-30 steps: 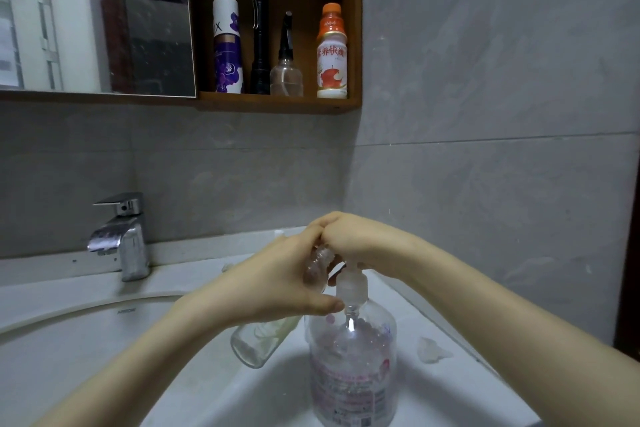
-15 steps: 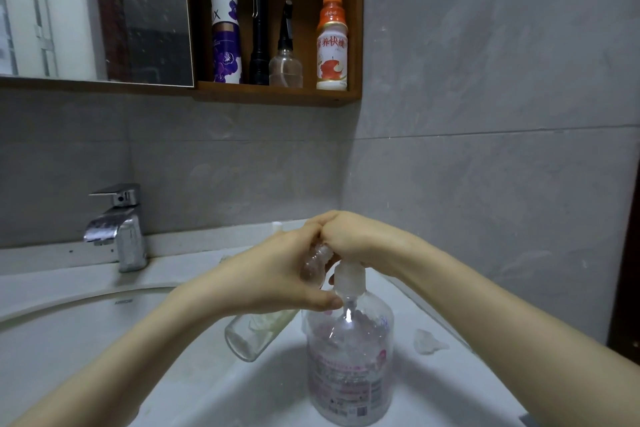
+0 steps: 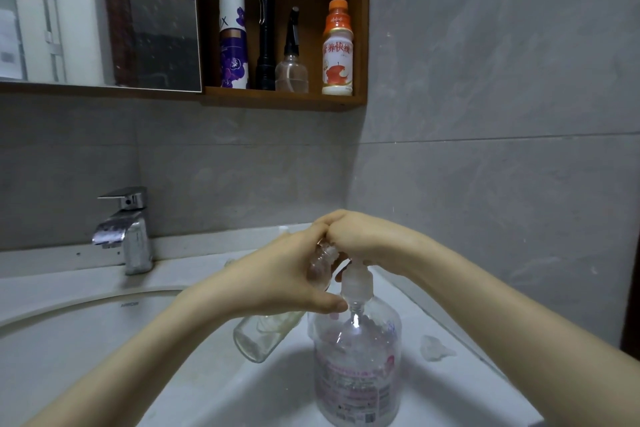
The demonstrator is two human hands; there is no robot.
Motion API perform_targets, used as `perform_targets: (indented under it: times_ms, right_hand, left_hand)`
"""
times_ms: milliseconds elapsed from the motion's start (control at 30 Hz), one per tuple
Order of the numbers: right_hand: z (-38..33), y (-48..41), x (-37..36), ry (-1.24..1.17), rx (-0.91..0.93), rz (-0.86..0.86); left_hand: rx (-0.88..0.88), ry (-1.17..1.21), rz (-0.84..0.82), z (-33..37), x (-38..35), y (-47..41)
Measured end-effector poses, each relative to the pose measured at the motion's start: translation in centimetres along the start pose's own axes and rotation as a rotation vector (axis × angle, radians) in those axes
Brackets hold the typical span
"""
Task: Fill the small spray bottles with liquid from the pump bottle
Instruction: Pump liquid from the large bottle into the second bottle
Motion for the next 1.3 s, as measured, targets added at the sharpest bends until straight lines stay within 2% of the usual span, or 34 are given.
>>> perform_targets:
  times_ms: [500,700,867,1067,1300]
  right_hand:
    - [0.7,-0.2,0.3,-0.019,0.027,0.037]
    - [0.5,0.3,-0.7,0.02,0.012,-0.042]
    - [0.5,-0.2,-0.6,0.004,0.021,-0.01]
    - [0.4,0.1,0.9,-0.248,0.058,0.213]
    - [1.0,1.8,1.2,-0.663,0.154,0.356]
  left_hand:
    - [-0.018,-0.02,-0.011,0.2,-0.2,-0.2]
    - [0.019,-0.014,-0.045,-0.7,-1.0,0.1]
    - [0.013,-0.009,-0.045,-0.4,-0.9,-0.1]
    - [0.016,0.146,-0.019,0.2,-0.1,0.2]
    - [-0.038,0.299,-0.033,0.6,-0.3,0.3]
Point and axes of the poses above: each hand's wrist, its own y-axis away from the middle knuckle, its own x-axis out of the back of the hand, z = x × y, the point moved 9 cm from there along -y, towards the middle knuckle, and after that the axes turned 15 degrees about x, right-handed, at the moved point
